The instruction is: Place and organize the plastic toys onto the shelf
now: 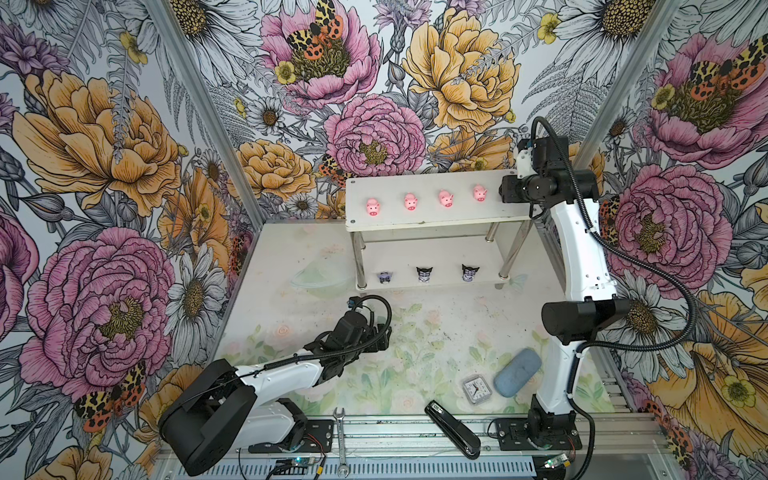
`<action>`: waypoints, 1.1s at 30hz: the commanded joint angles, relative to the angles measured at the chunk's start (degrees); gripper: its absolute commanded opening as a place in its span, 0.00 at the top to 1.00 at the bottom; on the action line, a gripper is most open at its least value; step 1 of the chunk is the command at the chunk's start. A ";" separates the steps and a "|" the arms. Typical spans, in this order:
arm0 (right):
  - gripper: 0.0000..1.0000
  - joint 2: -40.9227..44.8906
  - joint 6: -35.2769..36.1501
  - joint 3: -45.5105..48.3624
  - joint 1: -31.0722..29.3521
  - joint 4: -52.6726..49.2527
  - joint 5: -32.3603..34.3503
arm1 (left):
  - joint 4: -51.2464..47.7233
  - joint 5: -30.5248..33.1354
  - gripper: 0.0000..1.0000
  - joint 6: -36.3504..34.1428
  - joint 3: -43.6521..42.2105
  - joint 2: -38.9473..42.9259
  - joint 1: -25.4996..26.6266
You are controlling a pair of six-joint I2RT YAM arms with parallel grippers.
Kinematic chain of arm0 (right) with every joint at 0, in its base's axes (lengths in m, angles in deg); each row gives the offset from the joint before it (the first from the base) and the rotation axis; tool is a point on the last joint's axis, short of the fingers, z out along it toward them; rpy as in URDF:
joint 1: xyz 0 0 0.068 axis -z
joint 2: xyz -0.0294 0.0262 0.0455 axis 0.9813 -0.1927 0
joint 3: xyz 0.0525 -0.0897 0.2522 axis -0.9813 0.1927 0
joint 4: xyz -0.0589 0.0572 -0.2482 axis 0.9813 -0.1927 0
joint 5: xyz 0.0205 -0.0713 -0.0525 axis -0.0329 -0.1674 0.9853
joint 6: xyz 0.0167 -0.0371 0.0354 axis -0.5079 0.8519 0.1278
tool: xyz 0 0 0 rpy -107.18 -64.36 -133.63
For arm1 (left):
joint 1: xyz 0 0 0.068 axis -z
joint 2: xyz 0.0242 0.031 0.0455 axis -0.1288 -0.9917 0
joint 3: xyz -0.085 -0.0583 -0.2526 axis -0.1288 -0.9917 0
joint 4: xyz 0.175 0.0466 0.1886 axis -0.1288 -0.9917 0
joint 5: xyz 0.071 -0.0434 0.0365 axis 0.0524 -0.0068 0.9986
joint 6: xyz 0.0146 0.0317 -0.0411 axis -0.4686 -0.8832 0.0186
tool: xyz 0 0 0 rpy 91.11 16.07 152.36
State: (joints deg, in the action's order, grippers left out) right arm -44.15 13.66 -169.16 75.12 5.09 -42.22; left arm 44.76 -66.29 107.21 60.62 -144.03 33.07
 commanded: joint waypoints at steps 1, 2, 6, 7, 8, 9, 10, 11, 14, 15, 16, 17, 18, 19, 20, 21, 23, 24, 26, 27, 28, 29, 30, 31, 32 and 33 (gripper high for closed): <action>0.45 1.15 -0.01 -0.15 0.17 -1.57 0.73 | 1.07 -0.96 0.11 0.36 1.45 -0.03 0.04; 0.44 1.67 -0.06 -0.05 0.19 -1.57 0.73 | 0.98 -1.07 0.11 0.44 1.45 0.17 0.10; 0.40 4.70 -0.10 0.07 0.17 -1.57 0.29 | 0.50 -0.42 0.11 0.44 0.96 1.69 0.66; 0.39 5.53 -0.14 0.02 0.17 -1.55 0.27 | 0.24 -0.26 0.11 0.44 0.84 2.19 0.75; 0.39 6.28 -0.23 0.06 0.25 -1.52 0.27 | 0.02 -0.09 0.11 0.43 0.72 2.69 0.76; 0.38 7.15 -0.36 0.18 0.17 -1.58 0.14 | -0.45 0.12 0.11 0.44 0.57 3.41 0.88; 0.37 8.20 -0.41 0.73 0.12 -1.55 -0.14 | -0.96 0.35 0.11 0.44 0.44 4.26 1.01; 0.37 9.17 -0.54 1.39 0.17 -1.58 -0.36 | -1.40 0.58 0.11 0.40 0.28 4.90 1.09; 0.37 12.86 -1.20 4.54 0.10 -1.45 -0.86 | -3.70 1.65 0.11 0.24 -0.09 8.00 1.31; 0.37 14.43 -1.63 5.96 -0.05 -1.43 -0.91 | -4.86 2.31 0.11 -0.05 -0.18 9.42 1.29; 0.37 16.10 -2.03 7.52 -0.16 -1.36 -1.13 | -6.37 3.10 0.11 -0.40 -0.10 10.92 1.33; 0.37 17.50 -2.30 9.73 -0.39 -1.17 -1.35 | -7.83 3.84 0.11 -0.88 -0.01 12.41 1.20; 0.37 19.96 -2.51 12.16 -0.80 -0.41 -1.40 | -9.58 4.73 0.10 -1.40 0.17 14.16 1.12; 0.37 22.64 -2.66 16.60 -1.32 1.14 -1.39 | -11.29 5.61 0.10 -1.88 0.34 15.99 0.95; 0.37 25.29 -2.67 20.47 -1.94 2.97 -1.41 | -12.66 6.36 0.10 -2.36 0.52 17.59 0.82; 0.37 28.69 -2.65 26.40 -2.49 5.96 -1.45 | -13.95 7.14 0.09 -2.72 0.61 19.34 0.60; 0.37 35.12 -2.58 37.40 -3.42 11.98 -2.32 | -15.45 8.06 0.09 -3.07 0.37 22.23 0.08; 0.36 39.40 -2.77 43.42 -3.60 16.00 -2.81 | -16.12 8.41 0.09 -3.02 0.14 23.49 -0.31; 0.35 46.48 -3.94 54.60 -3.79 23.02 -3.66 | -17.26 8.40 0.08 -3.04 -0.09 25.22 -0.99; 0.34 50.07 -4.71 60.30 -3.81 26.47 -3.99 | -17.89 8.45 0.08 -3.04 -0.09 25.91 -1.29; 0.33 52.58 -5.30 64.64 -3.87 29.43 -4.22 | -18.40 10.36 0.08 -3.16 -0.03 26.46 -1.62; 0.33 55.58 -6.04 69.65 -3.88 32.22 -4.42 | -19.09 10.89 0.08 -3.48 0.12 27.00 -2.04; 0.33 58.48 -6.63 74.11 -3.90 34.75 -4.45 | -19.84 11.65 0.08 -3.81 0.44 27.60 -2.35; 0.32 60.49 -6.94 77.46 -3.96 36.35 -4.40 | -20.52 12.24 0.07 -4.23 0.77 28.16 -2.77; 0.33 62.62 -7.57 80.91 -3.99 38.12 -3.94 | -21.38 13.10 0.07 -4.98 1.31 28.83 -3.16; 0.32 64.30 -8.16 84.19 -3.96 39.72 -3.60 | -22.20 14.26 0.06 -5.65 1.93 29.60 -3.69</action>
State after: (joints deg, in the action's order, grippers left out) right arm 16.33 8.26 -90.72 71.30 33.16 -45.50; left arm 26.27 -56.50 104.10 60.78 -116.20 30.58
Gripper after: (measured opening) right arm 0.674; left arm 0.933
